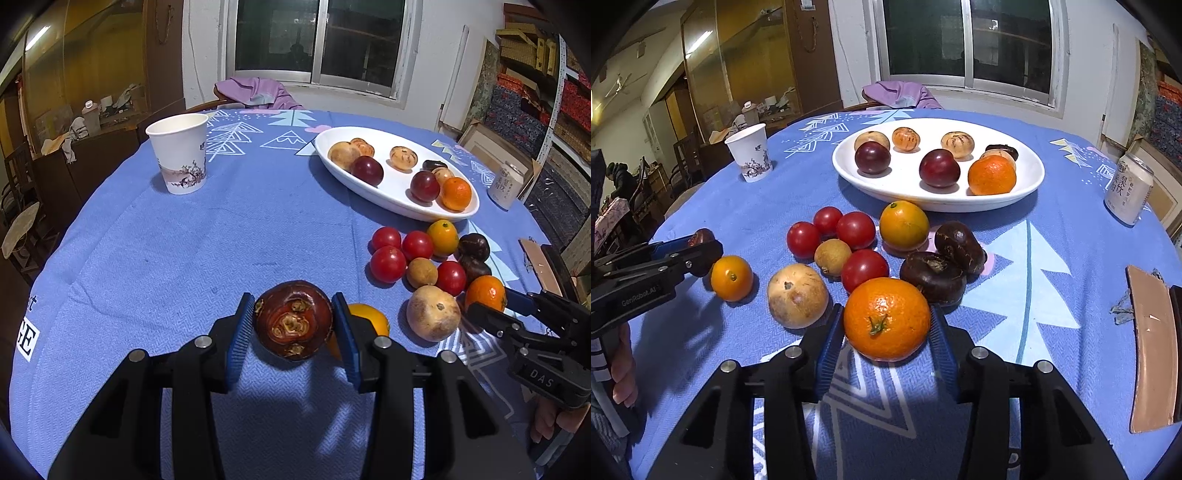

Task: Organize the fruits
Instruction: 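Lift the brown fruit with the left tool while the right tool grasps an orange, then lower both fruits onto the white plate and open both tools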

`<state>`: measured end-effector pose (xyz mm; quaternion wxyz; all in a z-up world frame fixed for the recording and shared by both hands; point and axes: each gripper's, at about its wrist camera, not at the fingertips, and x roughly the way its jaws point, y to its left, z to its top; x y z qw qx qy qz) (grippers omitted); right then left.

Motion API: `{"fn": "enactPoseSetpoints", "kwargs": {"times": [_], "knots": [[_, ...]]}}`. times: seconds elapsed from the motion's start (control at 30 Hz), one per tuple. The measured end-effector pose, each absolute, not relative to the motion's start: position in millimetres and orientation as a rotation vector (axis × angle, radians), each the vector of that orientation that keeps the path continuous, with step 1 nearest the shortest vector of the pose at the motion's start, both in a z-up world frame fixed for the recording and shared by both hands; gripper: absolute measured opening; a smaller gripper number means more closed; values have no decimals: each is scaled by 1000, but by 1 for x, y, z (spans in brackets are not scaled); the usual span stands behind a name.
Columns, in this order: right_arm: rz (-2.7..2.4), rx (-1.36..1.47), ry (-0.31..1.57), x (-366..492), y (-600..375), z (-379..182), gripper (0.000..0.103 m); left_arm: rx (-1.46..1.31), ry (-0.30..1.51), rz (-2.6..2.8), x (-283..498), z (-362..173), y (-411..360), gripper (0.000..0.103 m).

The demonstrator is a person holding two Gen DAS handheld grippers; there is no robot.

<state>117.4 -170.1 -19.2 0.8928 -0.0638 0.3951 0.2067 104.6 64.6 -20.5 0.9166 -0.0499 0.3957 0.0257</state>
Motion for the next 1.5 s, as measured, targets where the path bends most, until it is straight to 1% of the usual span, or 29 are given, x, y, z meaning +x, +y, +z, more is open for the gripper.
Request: {"fn": "enactPoseSetpoints", "kwargs": {"times": [0.17, 0.37, 0.57, 0.7, 0.9, 1.03, 1.13, 1.3, 1.5], "knots": [[423, -92, 762, 109, -180, -5, 47, -110, 797, 44, 102, -17, 65, 42], [427, -107, 763, 101, -179, -7, 47, -77, 746, 13, 93, -10, 54, 42], [411, -47, 721, 95, -198, 8, 47, -97, 744, -19, 95, -4, 48, 42], [384, -9, 677, 107, -214, 32, 47, -65, 725, -29, 114, 18, 36, 42], [333, 62, 600, 152, -234, 86, 47, -58, 682, -59, 162, 59, 18, 42], [326, 142, 592, 195, -238, 104, 47, -70, 696, -102, 196, 62, -3, 42], [317, 155, 622, 232, -232, 99, 47, -50, 732, -131, 218, 47, -20, 42], [330, 123, 724, 281, -207, 65, 47, -16, 798, -145, 248, 18, -35, 42], [360, 76, 781, 307, -177, 35, 47, -7, 845, -164, 269, -5, -42, 42]]}}
